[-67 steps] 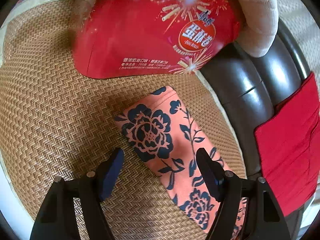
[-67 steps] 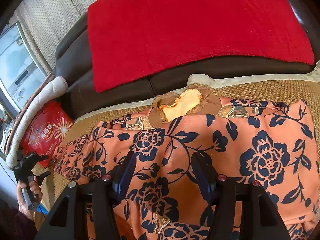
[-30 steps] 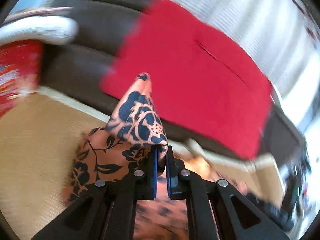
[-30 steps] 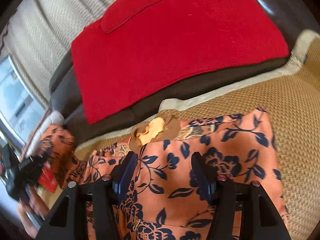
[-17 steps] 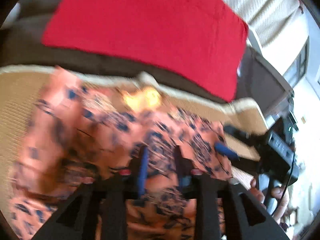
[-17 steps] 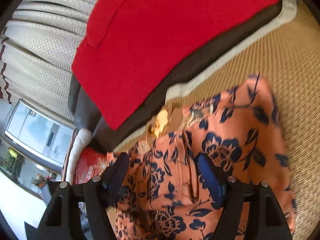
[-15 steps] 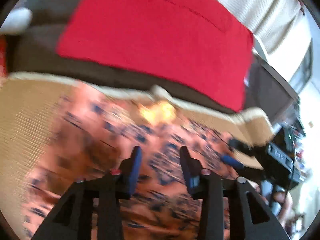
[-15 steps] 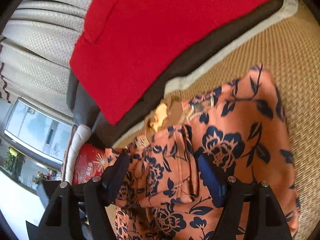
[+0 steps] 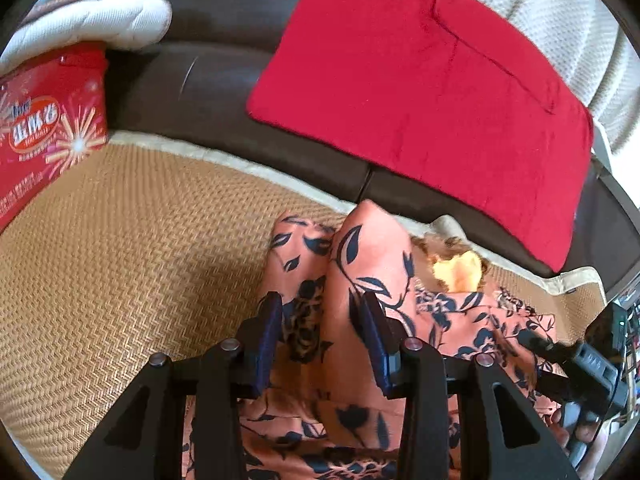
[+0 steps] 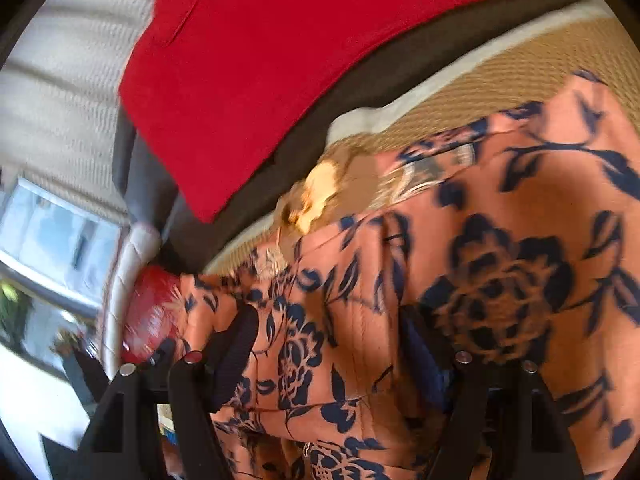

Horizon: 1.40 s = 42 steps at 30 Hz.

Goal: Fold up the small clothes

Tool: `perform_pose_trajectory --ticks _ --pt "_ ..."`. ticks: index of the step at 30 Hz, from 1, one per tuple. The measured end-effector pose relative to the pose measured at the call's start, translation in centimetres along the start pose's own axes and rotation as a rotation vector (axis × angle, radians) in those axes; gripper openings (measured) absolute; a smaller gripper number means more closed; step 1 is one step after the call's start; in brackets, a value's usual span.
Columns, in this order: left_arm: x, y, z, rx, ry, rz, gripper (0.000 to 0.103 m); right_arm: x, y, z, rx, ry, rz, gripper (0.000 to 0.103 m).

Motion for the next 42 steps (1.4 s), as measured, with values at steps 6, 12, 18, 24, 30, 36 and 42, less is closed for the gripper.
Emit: perform_pose_trajectory --ticks 6,12,18,24,30,36,42 --pt "1.3 -0.3 0.3 -0.004 -0.013 -0.032 0.041 0.6 -2.9 -3.7 -0.226 -0.151 0.074 0.017" --pt "2.3 -0.5 2.5 0.034 -0.033 -0.035 0.041 -5.5 -1.7 -4.3 -0.256 -0.196 0.325 0.016" --pt "4.6 -1.2 5.3 0.124 -0.007 -0.104 0.041 -7.6 1.3 1.1 -0.085 -0.357 0.335 0.016" --pt "7.7 -2.0 6.1 0.126 0.029 -0.196 0.046 -8.7 2.4 2.4 0.010 -0.212 0.297 0.021" --pt "8.6 -2.6 6.2 0.142 0.065 -0.226 0.053 -8.1 3.4 2.8 0.073 -0.048 0.257 0.082" --pt "9.6 -3.1 6.9 0.172 0.084 -0.238 0.053 -4.7 4.7 3.5 0.072 -0.060 0.181 0.080" --pt "9.2 -2.5 5.9 0.147 0.058 -0.238 0.053 -0.8 5.4 1.7 -0.044 -0.109 0.081 0.010"
Point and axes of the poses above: each gripper's, at about its wrist camera, not at the fingertips, and x roughly the way its jaws point, z to its right, y to its top, the point moved 1 cm from there along x, roughly the way its jaws point, and after that the axes turned 12 degrees about x, right-handed, at the moved point
